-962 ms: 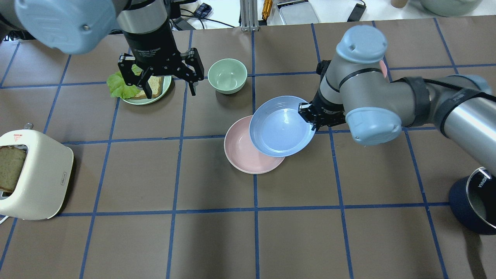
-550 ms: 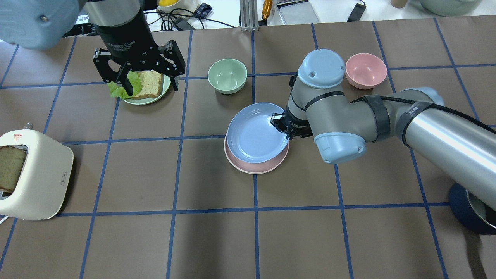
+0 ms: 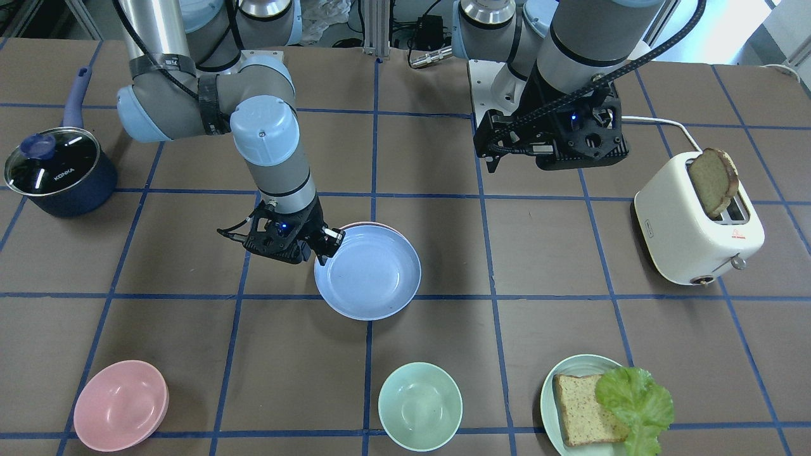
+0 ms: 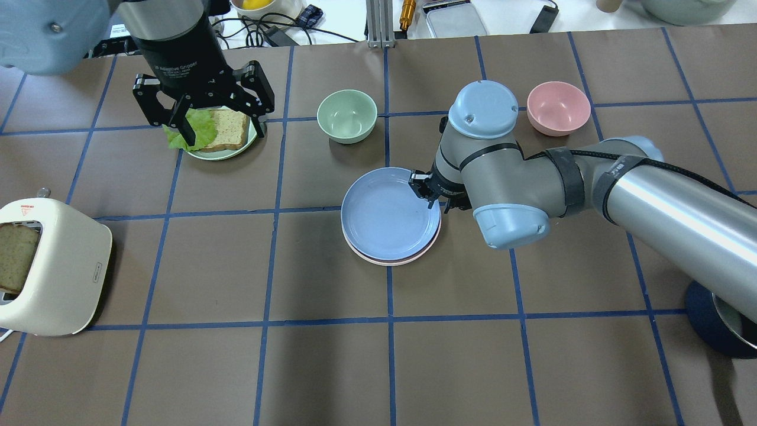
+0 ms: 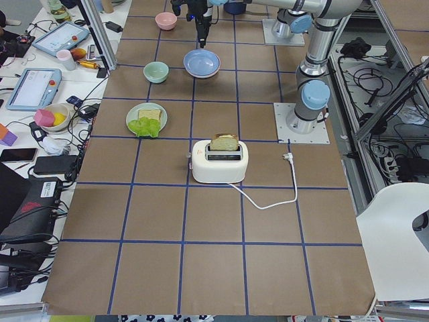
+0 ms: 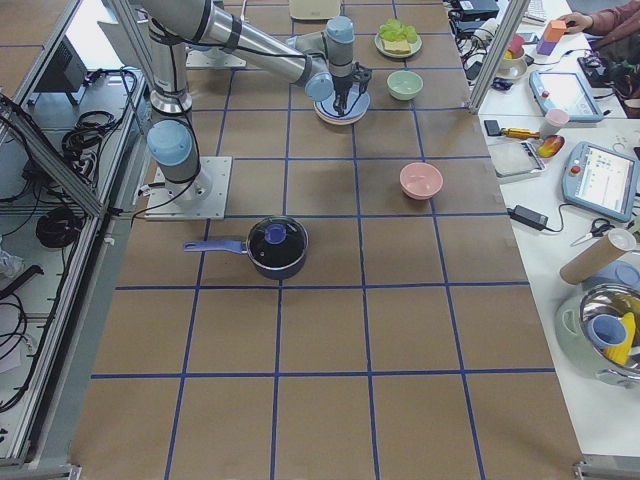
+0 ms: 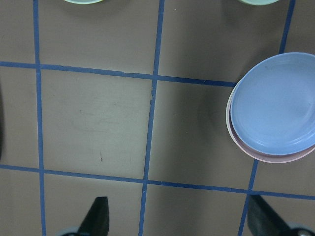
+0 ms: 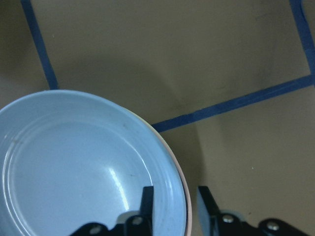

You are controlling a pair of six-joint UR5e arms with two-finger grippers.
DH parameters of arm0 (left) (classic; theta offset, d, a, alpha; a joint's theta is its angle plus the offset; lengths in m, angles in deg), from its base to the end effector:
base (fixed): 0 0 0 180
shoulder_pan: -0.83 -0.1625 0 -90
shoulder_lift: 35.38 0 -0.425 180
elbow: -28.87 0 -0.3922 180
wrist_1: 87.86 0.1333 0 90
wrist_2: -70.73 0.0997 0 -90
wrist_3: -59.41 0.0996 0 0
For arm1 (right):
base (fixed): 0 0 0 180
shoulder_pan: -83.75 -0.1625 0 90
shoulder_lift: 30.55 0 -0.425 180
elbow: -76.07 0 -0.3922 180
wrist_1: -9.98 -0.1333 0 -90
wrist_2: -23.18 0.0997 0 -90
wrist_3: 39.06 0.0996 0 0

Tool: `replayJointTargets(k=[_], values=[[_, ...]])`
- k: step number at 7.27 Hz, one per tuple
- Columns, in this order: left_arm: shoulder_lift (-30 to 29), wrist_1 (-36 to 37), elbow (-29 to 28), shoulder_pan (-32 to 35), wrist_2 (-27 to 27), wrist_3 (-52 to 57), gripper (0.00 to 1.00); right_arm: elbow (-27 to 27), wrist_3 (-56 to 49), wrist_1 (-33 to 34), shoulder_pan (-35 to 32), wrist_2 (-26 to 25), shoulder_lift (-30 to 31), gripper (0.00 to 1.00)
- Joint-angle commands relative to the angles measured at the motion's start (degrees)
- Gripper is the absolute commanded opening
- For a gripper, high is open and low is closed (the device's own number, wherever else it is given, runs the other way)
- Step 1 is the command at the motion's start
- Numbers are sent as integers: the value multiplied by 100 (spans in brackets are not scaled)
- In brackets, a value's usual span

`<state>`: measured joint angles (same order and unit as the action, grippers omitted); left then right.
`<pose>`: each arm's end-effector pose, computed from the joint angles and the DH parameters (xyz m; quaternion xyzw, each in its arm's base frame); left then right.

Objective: Stack three plates with pink and blue

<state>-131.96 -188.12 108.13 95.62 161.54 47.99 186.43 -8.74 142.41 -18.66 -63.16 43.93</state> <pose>-0.1756 -0.5156 0.5035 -0.0574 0.9969 0.0517 0.0145 0.2528 -0.4992 0.2548 0.1535 0.9860 -0.0416 0.0505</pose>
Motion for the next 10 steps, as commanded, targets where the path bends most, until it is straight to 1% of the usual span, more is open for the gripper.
replayJointTargets(k=[1,2,3,4,5,6,7,8,9,10], values=[[-1,15,-7,-12,-11,0,100,-512,-367,-564,220,-84,15,73],[-1,24,-7,-13,-11,0,100,-1177,-987,-1474,465,-259,15,73],[-1,15,-7,-21,-11,0,100,-1793,-1742,-2196,798,-348,15,74],[-1,24,-16,-13,-11,0,100,-2208,-2150,-2639,1080,-349,23,77],[-1,24,-16,-13,-11,0,100,-2499,-2363,-2991,1170,-349,163,81],[-1,15,-16,-21,-11,0,100,-2615,-2548,-3360,1205,-340,390,88],[-1,15,-16,-21,-11,0,100,-2616,-2776,-3451,1215,-331,584,95],[-1,15,-42,-21,-11,0,100,-2599,-3152,-3530,1215,-314,708,95],[-1,15,-42,-21,-2,0,100,-2512,-3199,-3592,1215,-313,857,100],[-1,15,-42,-21,-11,0,100,-2433,-3217,-3592,1215,-340,945,100]])
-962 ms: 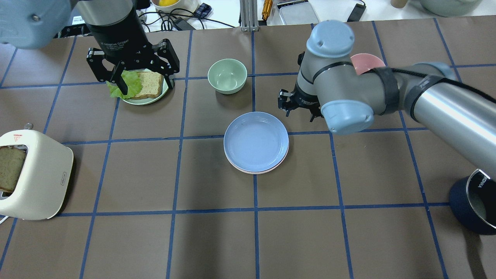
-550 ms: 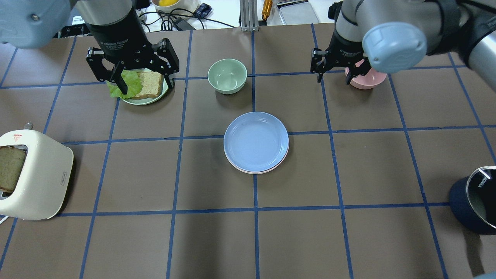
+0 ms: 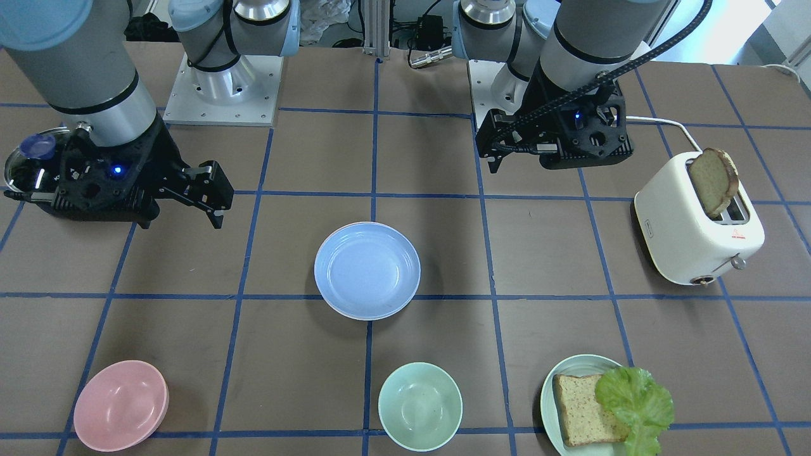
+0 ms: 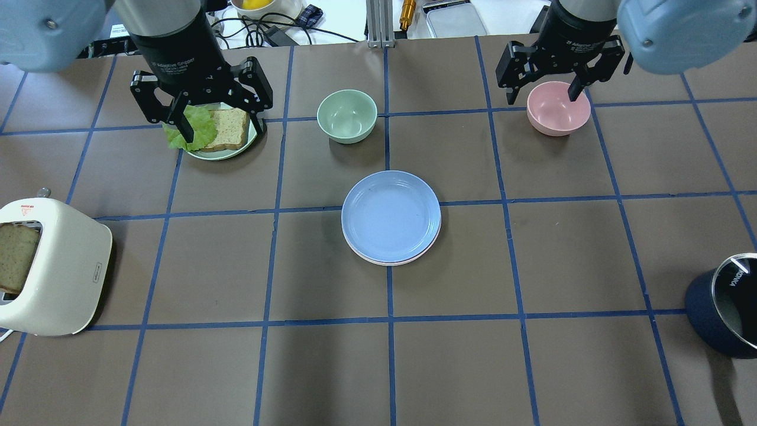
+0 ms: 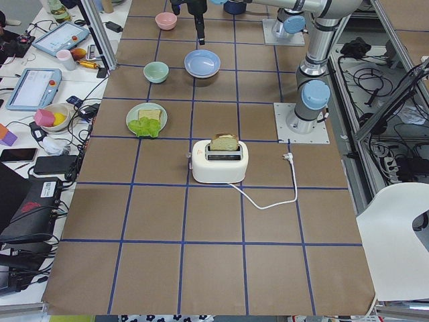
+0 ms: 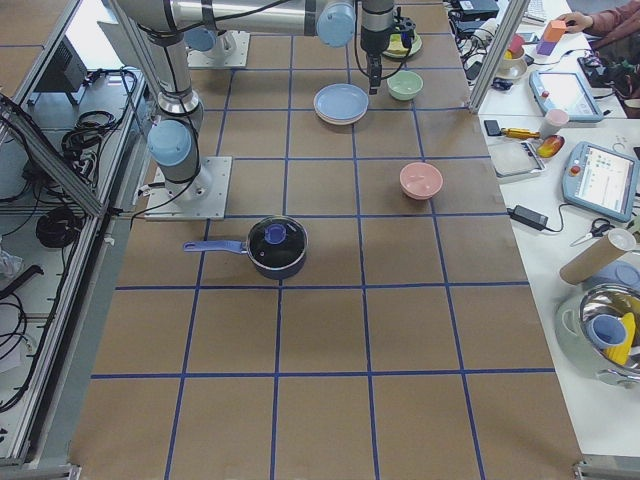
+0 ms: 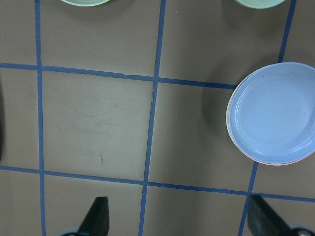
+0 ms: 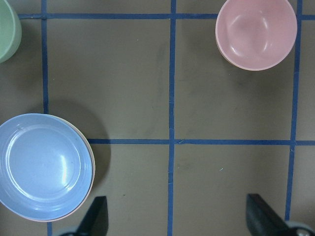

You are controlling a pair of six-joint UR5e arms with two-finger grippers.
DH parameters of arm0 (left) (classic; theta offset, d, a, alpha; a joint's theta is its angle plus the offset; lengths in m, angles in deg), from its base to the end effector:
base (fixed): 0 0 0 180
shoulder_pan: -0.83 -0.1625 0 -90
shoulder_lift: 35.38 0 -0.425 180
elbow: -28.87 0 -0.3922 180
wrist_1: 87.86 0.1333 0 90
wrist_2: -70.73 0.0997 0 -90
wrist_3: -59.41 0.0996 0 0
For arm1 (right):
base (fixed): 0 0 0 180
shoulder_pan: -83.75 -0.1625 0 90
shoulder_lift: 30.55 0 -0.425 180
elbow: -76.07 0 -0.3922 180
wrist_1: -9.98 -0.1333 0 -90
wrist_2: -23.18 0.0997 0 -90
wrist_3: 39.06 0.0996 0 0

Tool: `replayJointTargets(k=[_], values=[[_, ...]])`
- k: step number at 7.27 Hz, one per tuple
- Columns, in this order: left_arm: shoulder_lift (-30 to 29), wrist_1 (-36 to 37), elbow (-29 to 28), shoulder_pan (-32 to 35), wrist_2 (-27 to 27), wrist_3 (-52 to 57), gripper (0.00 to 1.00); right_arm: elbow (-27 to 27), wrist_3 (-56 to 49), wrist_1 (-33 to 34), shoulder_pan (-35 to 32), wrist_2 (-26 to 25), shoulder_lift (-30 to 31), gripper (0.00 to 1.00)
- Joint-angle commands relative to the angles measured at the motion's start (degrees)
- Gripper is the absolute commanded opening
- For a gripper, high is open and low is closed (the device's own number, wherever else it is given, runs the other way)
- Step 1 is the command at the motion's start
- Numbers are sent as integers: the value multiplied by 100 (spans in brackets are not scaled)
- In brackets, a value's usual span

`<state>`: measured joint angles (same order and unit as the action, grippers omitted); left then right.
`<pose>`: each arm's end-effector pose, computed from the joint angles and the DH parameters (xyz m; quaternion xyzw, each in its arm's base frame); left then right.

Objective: Stack three plates with pink and blue

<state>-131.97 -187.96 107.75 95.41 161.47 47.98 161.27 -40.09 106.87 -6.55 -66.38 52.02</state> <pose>-0.1739 -0.5171 0.5069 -0.0594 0.9970 0.0472 0.0132 0.1370 -0.5529 0.4740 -0.0117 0.9992 -0.0372 0.0036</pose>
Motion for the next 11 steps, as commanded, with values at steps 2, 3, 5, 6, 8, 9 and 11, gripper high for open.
replayJointTargets(k=[2,3,5,6,8,9,11], values=[[0,0,-4,0,5,0,100,59,-117,14,3,35,172,100],[0,0,-4,0,5,0,100,59,-117,5,3,35,172,100],[0,0,-4,0,5,0,100,41,-117,84,3,61,163,100],[0,0,-4,0,5,0,100,50,-109,23,3,-34,172,100],[0,0,-4,0,5,0,100,24,-117,197,21,61,129,100],[0,0,-4,0,14,0,100,50,-117,268,21,18,163,100],[9,0,-4,0,14,0,100,103,-83,330,-14,79,111,100]])
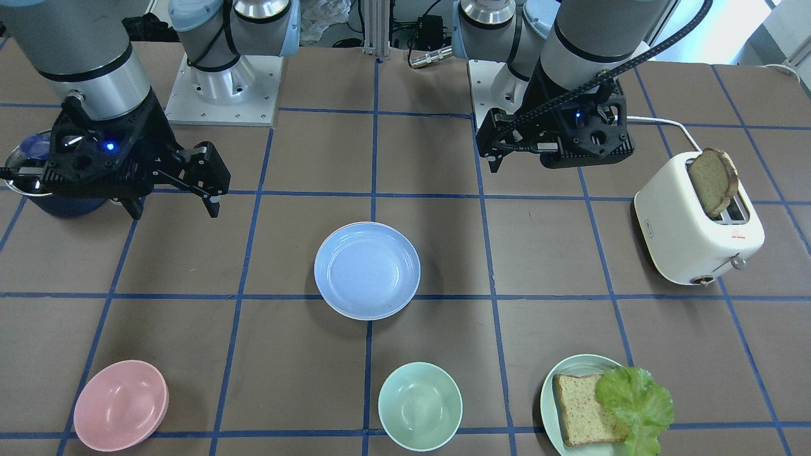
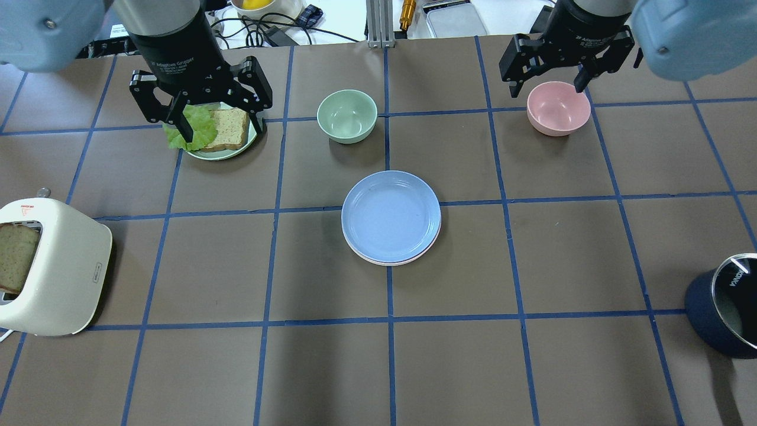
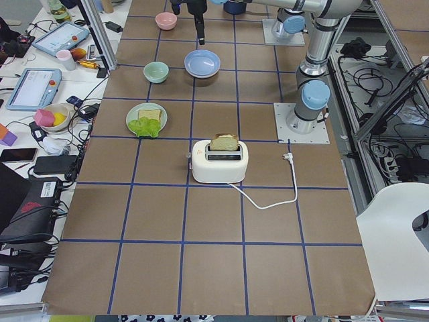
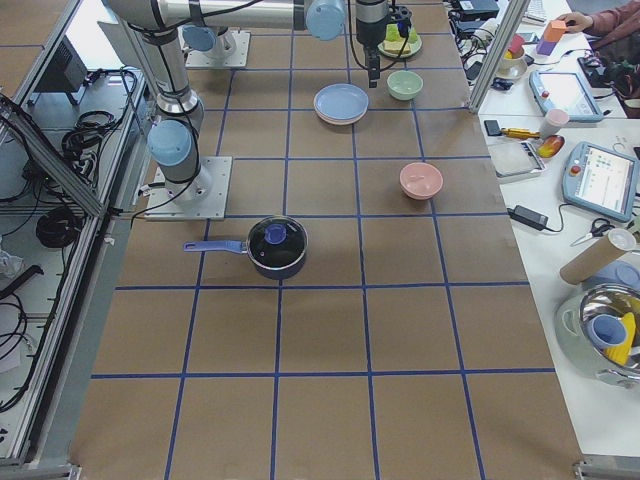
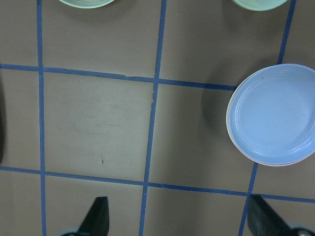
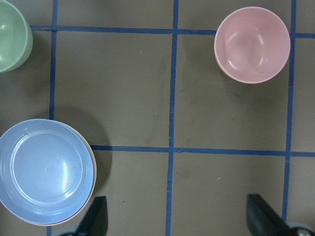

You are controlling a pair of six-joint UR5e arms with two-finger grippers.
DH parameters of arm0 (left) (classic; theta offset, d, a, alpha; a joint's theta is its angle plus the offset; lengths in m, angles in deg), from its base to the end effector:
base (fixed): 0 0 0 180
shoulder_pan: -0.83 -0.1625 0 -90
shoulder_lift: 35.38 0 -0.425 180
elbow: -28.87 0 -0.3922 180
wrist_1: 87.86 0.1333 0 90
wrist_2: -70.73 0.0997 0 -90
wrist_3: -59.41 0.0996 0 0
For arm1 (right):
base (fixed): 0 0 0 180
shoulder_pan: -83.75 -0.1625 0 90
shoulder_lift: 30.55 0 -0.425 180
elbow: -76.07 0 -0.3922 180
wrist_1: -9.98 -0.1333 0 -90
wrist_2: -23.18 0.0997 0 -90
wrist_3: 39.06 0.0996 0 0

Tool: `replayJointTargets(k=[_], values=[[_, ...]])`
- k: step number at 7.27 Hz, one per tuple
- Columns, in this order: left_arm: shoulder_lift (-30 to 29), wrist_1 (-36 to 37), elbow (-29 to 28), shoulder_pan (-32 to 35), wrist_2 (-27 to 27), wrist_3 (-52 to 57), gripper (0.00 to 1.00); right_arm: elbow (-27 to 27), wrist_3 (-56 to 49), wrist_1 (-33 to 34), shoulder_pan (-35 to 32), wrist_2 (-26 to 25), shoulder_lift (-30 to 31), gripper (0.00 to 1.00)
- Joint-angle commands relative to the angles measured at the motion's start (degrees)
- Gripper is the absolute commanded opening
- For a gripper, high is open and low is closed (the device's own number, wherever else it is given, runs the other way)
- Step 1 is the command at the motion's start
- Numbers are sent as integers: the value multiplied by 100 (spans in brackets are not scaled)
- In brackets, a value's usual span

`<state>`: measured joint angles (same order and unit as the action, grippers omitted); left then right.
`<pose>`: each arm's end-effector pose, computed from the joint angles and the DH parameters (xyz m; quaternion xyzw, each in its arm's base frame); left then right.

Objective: Stack three plates with pink and blue

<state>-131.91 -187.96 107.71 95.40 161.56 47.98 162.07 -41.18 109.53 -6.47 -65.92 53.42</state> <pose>-0.1736 -0.5168 0.5078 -0.0594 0.9971 0.0462 0.0138 0.1370 -0.5480 0.4856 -0.0209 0.9976 -0.0657 0.0067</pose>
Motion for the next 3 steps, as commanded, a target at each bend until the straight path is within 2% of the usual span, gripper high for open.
replayJointTargets(k=[1,3], values=[[3,0,-9,0,5,0,100,23,27,169,-31,42,-38,100],[3,0,-9,0,5,0,100,14,18,170,-31,24,-108,100]])
